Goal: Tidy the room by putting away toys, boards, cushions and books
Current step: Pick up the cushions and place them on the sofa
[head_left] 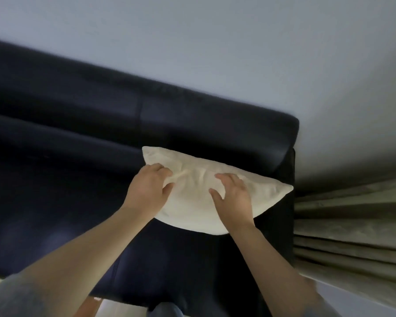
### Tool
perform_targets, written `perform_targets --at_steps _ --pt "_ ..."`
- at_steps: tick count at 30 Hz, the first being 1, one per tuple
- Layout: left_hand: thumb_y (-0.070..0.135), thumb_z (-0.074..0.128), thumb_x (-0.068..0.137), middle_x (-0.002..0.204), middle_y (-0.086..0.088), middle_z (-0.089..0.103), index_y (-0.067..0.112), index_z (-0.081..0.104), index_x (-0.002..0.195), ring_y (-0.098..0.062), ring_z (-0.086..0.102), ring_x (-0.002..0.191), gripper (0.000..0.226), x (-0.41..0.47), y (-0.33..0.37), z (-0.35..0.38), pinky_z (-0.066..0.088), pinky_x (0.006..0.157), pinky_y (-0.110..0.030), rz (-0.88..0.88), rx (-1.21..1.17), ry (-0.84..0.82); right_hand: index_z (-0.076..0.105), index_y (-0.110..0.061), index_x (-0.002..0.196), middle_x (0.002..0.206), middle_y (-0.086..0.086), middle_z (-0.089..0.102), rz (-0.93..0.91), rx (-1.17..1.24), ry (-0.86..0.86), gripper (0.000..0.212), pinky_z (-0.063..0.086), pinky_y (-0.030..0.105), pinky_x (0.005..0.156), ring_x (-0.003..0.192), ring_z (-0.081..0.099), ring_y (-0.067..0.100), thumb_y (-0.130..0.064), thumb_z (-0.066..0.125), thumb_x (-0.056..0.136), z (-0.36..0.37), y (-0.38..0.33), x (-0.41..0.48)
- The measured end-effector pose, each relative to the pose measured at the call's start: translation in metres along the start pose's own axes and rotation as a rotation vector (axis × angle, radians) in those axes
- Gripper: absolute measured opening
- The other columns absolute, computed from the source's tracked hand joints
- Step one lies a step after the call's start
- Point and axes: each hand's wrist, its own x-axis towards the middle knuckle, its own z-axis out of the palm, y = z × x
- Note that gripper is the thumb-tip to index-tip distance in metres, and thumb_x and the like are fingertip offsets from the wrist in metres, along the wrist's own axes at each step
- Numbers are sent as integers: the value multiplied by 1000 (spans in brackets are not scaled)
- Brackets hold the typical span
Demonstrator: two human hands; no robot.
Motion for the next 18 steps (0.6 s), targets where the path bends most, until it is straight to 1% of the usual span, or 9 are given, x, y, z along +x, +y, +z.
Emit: perform_targets --at_steps 3,7,11,15,18 --pt "26 58 92 112 2 62 15 62 119 -17 54 106 30 -38 -27 -17 47 89 -29 -87 -21 13 50 -21 134 132 -6 50 -57 23 -100 39 41 22 97 120 48 13 -31 54 96 16 -44 -23" --pt "30 57 93 114 2 62 16 61 120 -18 55 106 31 -97 -66 -40 46 90 -29 -199 -39 37 50 -21 134 131 -6 52 -148 14 -193 39 40 22 99 118 50 13 -31 53 96 45 -97 -56" --pt "35 57 92 111 3 62 18 63 117 -17 57 103 31 -167 -113 -59 46 85 -26 -326 -40 84 51 -22 133 130 -7 54 -249 -2 -277 38 40 20 100 119 50 10 -31 54 96 78 -153 -96" --pt "30 59 91 111 -1 65 15 66 113 -22 59 102 28 -256 -166 -79 46 87 -31 -502 -51 141 49 -25 135 133 -7 52 -346 -5 -376 41 44 21 97 121 49 8 -33 55 95 118 -214 -151" --pt "26 61 90 109 -4 66 13 67 110 -24 61 99 25 -317 -196 -89 46 88 -32 -591 -94 192 49 -24 135 134 -6 51 -411 -25 -428 41 45 26 99 123 48 11 -32 56 95 145 -252 -191"
